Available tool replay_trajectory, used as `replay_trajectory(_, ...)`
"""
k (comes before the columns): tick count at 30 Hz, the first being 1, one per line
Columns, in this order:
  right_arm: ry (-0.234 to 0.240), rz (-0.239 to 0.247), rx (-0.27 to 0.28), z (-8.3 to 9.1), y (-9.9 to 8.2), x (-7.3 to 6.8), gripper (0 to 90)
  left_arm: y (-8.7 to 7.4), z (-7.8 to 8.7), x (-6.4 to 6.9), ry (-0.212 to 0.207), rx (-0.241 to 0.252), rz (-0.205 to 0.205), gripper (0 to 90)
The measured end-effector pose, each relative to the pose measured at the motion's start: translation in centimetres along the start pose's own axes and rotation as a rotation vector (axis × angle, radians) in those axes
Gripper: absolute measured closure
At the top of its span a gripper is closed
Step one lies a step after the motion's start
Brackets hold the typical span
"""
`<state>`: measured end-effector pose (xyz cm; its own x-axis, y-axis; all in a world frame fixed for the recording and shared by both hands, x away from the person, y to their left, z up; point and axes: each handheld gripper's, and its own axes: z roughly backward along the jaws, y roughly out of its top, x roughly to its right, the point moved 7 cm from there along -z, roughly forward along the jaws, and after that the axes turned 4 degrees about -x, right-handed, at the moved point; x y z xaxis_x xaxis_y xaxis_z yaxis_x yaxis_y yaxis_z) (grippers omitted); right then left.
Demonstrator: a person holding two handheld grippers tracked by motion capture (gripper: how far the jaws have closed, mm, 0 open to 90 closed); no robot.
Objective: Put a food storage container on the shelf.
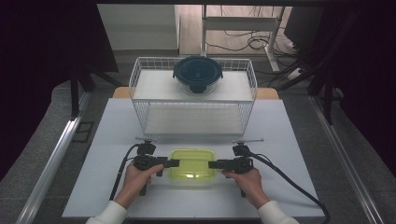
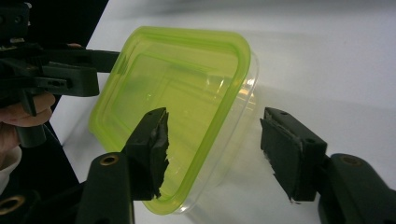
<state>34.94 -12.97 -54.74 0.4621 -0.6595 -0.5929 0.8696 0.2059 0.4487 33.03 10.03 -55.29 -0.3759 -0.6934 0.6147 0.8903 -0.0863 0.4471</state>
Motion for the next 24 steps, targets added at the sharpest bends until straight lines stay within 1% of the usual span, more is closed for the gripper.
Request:
replay_trajectory(5,0.019,-0.013,-0.011,-0.48,-0.12,0.01,45.4,-0.15,-0.29,-0.13,-0.025,-0.014,0.030,30.4)
replay_trajectory(8,0.020,-0.017,-0.013,-0.57,-0.15,0.05,47.5,-0.28,-0.50,0.00,-0.045,-0.026,0.032,33.1)
replay_trajectory(10,0.022,-0.013,-0.011,-0.62,-0.17,0.05,50.0,-0.36,-0.62,0.16,-0.060,-0.033,0.034,36.4)
replay_trajectory(12,0.032,-0.018,-0.016,-0.66,-0.25,-0.05,55.0,-0.45,-0.75,0.30,-0.072,-0.039,0.036,41.8)
replay_trajectory(13,0.043,-0.018,-0.022,-0.71,-0.33,-0.14,57.7,-0.50,-0.74,0.27,-0.056,-0.044,0.032,44.3)
replay_trajectory(14,0.039,-0.022,-0.022,-0.75,-0.37,-0.15,60.1,-0.54,-0.72,0.20,-0.040,-0.043,0.028,47.6)
replay_trajectory(15,0.030,-0.023,-0.020,-0.72,-0.39,-0.09,62.8,-0.55,-0.71,0.21,-0.035,-0.040,0.033,50.5)
replay_trajectory(17,0.011,-0.028,-0.019,-0.62,-0.43,-0.03,67.8,-0.63,-0.58,0.23,-0.013,-0.039,0.029,55.8)
replay_trajectory(20,0.005,-0.037,-0.012,-0.45,-0.48,-0.17,71.1,-0.66,-0.39,0.40,-0.002,-0.026,0.028,58.5)
replay_trajectory(24,-0.009,-0.032,0.011,0.06,-0.41,-0.40,74.9,-0.67,0.07,0.80,-0.001,-0.001,0.021,64.4)
